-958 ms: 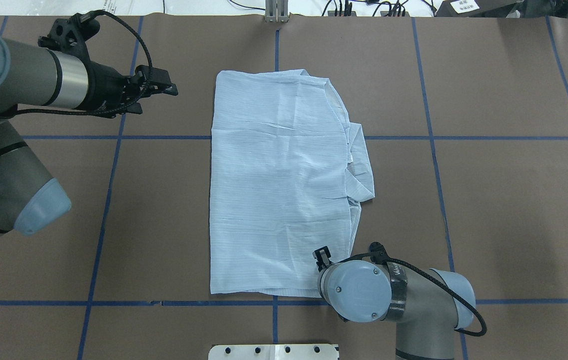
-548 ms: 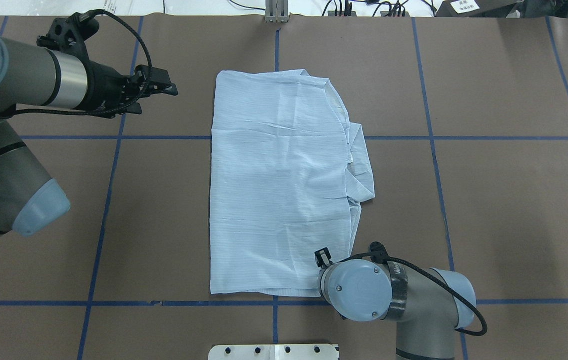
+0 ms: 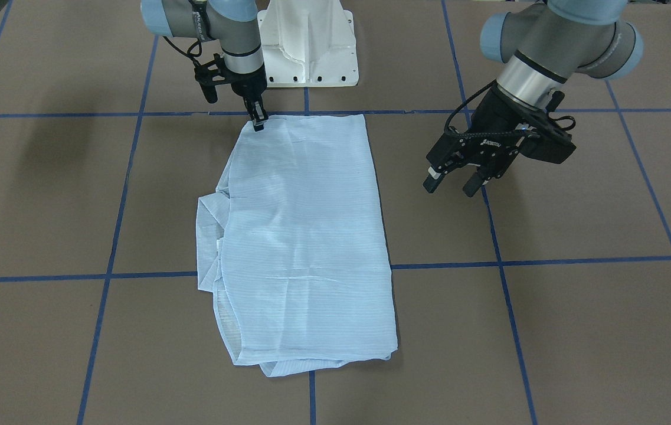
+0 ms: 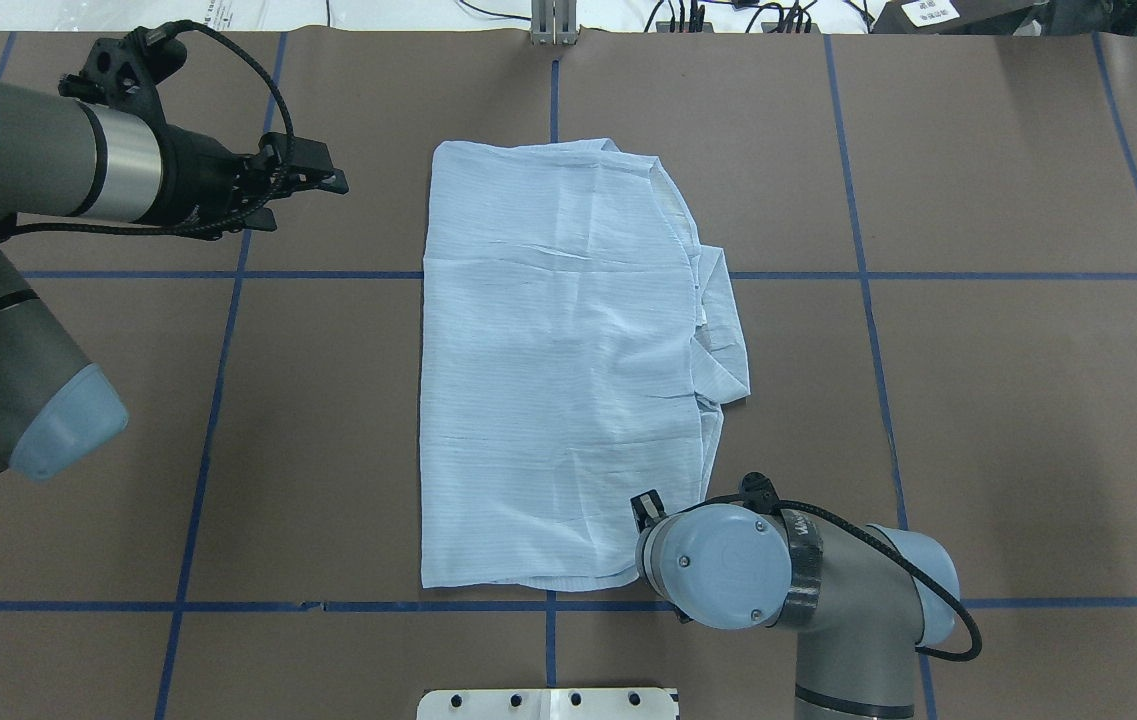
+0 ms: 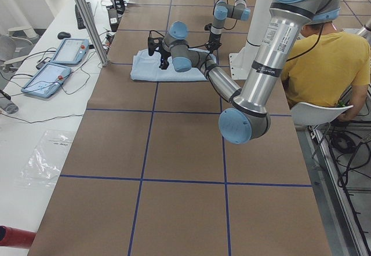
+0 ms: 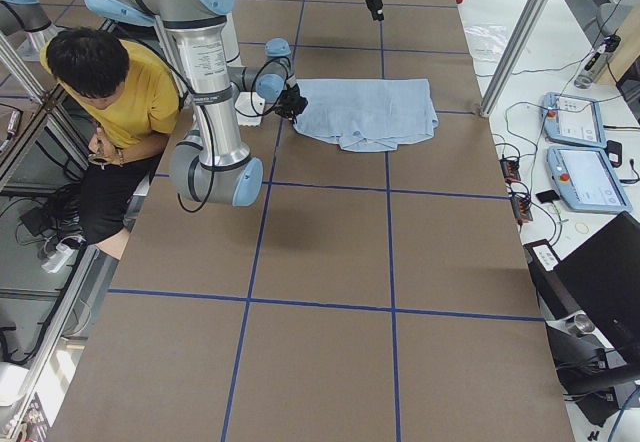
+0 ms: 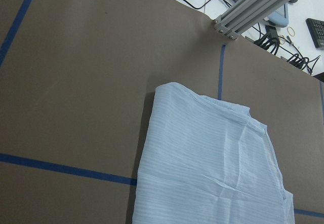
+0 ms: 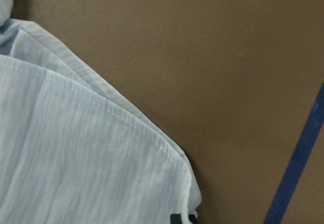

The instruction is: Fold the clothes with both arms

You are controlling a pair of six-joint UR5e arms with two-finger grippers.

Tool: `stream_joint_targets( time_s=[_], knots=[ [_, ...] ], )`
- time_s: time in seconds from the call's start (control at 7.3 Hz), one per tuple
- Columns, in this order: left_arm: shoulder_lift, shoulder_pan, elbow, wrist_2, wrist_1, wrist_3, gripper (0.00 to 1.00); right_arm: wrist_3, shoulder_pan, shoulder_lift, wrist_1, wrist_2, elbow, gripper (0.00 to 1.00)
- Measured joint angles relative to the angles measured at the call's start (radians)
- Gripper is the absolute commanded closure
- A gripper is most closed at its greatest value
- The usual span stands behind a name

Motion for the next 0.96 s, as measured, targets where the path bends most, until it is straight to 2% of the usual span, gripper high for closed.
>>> stream_joint_targets(
  time_s=[0.27, 0.55, 0.82, 0.96],
  knots=[
    [0.018, 0.026, -0.037, 0.001, 0.019, -0.105, 0.03, 0.001, 0.002, -0.002, -0.004, 0.012, 0.015, 1.00],
    [0.075, 0.175, -0.130, 0.049, 0.059, -0.244, 0.01, 0.006, -0.001, -0.005, -0.014, 0.013, 0.030, 1.00],
    [0.123, 0.334, -0.175, 0.103, 0.073, -0.309, 0.01, 0.009, -0.003, -0.009, -0.019, 0.013, 0.039, 1.00],
    [0.131, 0.402, -0.179, 0.144, 0.076, -0.382, 0.07, 0.009, -0.003, -0.012, -0.019, 0.014, 0.044, 1.00]
  ],
)
